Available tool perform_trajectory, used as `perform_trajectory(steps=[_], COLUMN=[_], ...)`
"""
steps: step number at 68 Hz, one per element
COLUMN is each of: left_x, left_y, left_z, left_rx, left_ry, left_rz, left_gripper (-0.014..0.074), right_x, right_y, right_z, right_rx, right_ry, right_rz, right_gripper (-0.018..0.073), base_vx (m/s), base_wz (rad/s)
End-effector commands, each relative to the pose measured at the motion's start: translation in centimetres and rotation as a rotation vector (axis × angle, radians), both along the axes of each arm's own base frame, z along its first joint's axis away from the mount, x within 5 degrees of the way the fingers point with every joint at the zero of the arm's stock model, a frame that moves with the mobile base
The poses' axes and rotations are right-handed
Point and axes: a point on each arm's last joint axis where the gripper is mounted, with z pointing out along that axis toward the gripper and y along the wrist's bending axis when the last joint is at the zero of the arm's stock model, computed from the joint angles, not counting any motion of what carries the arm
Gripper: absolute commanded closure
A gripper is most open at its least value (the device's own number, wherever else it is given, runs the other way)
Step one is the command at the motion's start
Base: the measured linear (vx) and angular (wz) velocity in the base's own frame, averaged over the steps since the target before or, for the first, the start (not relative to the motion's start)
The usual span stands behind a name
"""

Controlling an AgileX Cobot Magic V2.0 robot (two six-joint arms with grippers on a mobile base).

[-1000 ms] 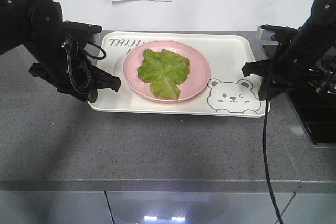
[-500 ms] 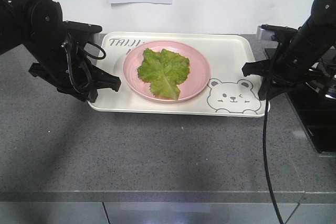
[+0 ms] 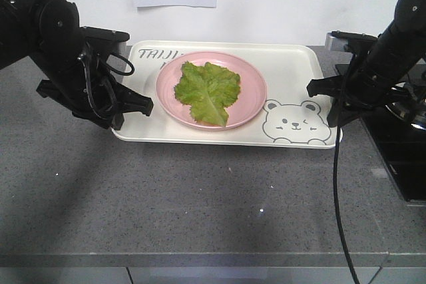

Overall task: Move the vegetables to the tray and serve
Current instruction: 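Hold the tray with both grippers above the countertop as the base approaches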

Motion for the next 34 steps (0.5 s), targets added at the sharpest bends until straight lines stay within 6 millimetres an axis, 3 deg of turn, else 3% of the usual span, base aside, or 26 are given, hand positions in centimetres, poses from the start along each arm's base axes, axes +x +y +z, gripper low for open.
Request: perform_trajectory(steps=[1, 34], left_x=[-0.56, -0.56], left_y=[-1.2, -1.2], left_z=[3.2, 3.2], left_rx=[-0.141, -0.141], left_ry=[-0.128, -0.128], left_rz=[-0.033, -0.033], left_gripper=[0.0603, 0.0603], right_x=[-1.31, -1.31], right_y=[1.36, 1.36], right_z=[3.28, 3.28], right_rx=[0.1, 0.1], right_ry=[-0.054, -0.053], right_rz=[0.039, 0.039], right_gripper=[0.0564, 0.0564], base_vx=[0.03, 0.03], base_wz=[-0.01, -0.01])
